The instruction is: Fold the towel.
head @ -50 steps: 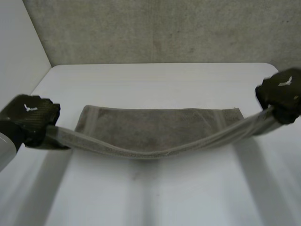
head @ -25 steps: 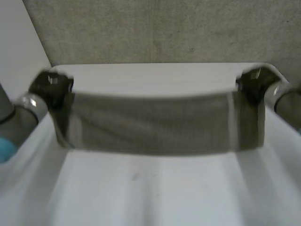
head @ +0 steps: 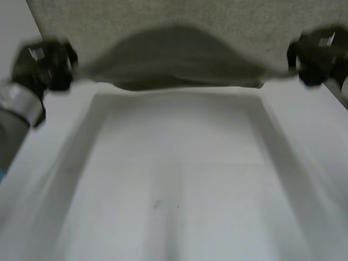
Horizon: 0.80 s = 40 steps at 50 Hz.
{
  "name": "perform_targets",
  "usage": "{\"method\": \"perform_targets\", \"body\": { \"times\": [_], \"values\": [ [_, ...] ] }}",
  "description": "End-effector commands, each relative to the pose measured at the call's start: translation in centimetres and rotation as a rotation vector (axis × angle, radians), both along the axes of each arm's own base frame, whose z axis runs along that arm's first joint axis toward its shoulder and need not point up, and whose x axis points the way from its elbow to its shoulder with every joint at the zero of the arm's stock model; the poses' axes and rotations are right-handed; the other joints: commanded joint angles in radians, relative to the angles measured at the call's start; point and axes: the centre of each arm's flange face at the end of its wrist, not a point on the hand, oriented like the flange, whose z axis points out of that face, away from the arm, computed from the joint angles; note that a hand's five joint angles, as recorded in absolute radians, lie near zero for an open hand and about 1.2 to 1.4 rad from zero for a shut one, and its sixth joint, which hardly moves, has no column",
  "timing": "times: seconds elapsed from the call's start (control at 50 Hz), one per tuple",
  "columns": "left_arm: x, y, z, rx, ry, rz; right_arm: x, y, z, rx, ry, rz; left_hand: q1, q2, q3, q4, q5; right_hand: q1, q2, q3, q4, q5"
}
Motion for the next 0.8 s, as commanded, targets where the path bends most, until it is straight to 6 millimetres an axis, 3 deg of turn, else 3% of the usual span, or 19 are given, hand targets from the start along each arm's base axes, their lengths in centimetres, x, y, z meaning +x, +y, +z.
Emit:
{"method": "perform_targets", "body": {
  "times": [0.02, 0.04, 0.08, 0.14, 0.26, 0.32, 0.36, 0.46, 0.56, 0.7, 0.74, 0.78, 0.8],
  "values": [
    [1.6, 3.1, -9.7, 0.171, -0.225, -0.078, -1.7, 1.2, -9.8, 0.271, 0.183, -0.007, 0.224, 0.179, 0.18, 0.179, 0.191, 0.021, 0.215, 0.207, 0.2, 0.223],
    [1.6, 3.1, -9.7, 0.171, -0.225, -0.079, -1.7, 1.2, -9.9, 0.271, 0.184, -0.007, 0.224, 0.179, 0.18, 0.179, 0.191, 0.021, 0.215, 0.207, 0.2, 0.223],
    [1.8, 4.0, -12.3, 0.2, -0.286, -0.09, -2.0, 2.0, -12.6, 0.347, 0.197, -0.002, 0.224, 0.179, 0.18, 0.179, 0.191, 0.021, 0.215, 0.207, 0.2, 0.223],
    [1.9, 4.4, -13.2, 0.212, -0.308, -0.094, -2.3, 2.8, -14.0, 0.399, 0.2, -0.004, 0.224, 0.179, 0.18, 0.179, 0.191, 0.021, 0.215, 0.207, 0.2, 0.223],
    [2.4, 6.3, -14.9, 0.279, -0.338, -0.094, -2.7, 3.7, -14.5, 0.448, 0.213, -0.018, 0.224, 0.179, 0.18, 0.179, 0.191, 0.021, 0.215, 0.207, 0.2, 0.223],
    [2.6, 7.4, -13.9, 0.269, -0.347, -0.092, -2.8, 5.1, -13.7, 0.491, 0.26, 0.0, 0.224, 0.179, 0.18, 0.179, 0.191, 0.021, 0.215, 0.207, 0.2, 0.223],
    [2.7, 8.0, -12.9, 0.255, -0.35, -0.087, -3.7, 6.5, -11.6, 0.502, 0.32, 0.0, 0.224, 0.179, 0.18, 0.179, 0.191, 0.021, 0.215, 0.207, 0.2, 0.223],
    [3.7, 10.5, -9.7, 0.289, -0.353, -0.057, -4.8, 7.9, -9.3, 0.501, 0.393, 0.009, 0.224, 0.179, 0.18, 0.179, 0.191, 0.021, 0.215, 0.207, 0.2, 0.223],
    [4.2, 11.8, -8.5, 0.339, -0.362, -0.06, -4.9, 8.6, -7.4, 0.448, 0.422, 0.011, 0.224, 0.179, 0.18, 0.179, 0.191, 0.021, 0.215, 0.207, 0.2, 0.223],
    [4.0, 10.7, -7.8, 0.267, -0.391, -0.106, -4.5, 7.6, -6.9, 0.38, 0.376, 0.005, 0.224, 0.179, 0.18, 0.179, 0.191, 0.021, 0.215, 0.207, 0.2, 0.223],
    [4.0, 10.0, -8.0, 0.265, -0.392, -0.109, -4.5, 6.8, -7.4, 0.374, 0.353, -0.002, 0.224, 0.179, 0.18, 0.179, 0.191, 0.021, 0.215, 0.207, 0.2, 0.223],
    [4.0, 7.9, -8.5, 0.25, -0.394, -0.106, -4.6, 4.5, -9.1, 0.386, 0.317, -0.023, 0.224, 0.179, 0.18, 0.179, 0.191, 0.021, 0.215, 0.207, 0.2, 0.223],
    [4.0, 7.9, -8.5, 0.25, -0.394, -0.106, -4.6, 4.5, -9.1, 0.386, 0.317, -0.024, 0.224, 0.179, 0.18, 0.179, 0.191, 0.021, 0.215, 0.207, 0.2, 0.223]
  ]
}}
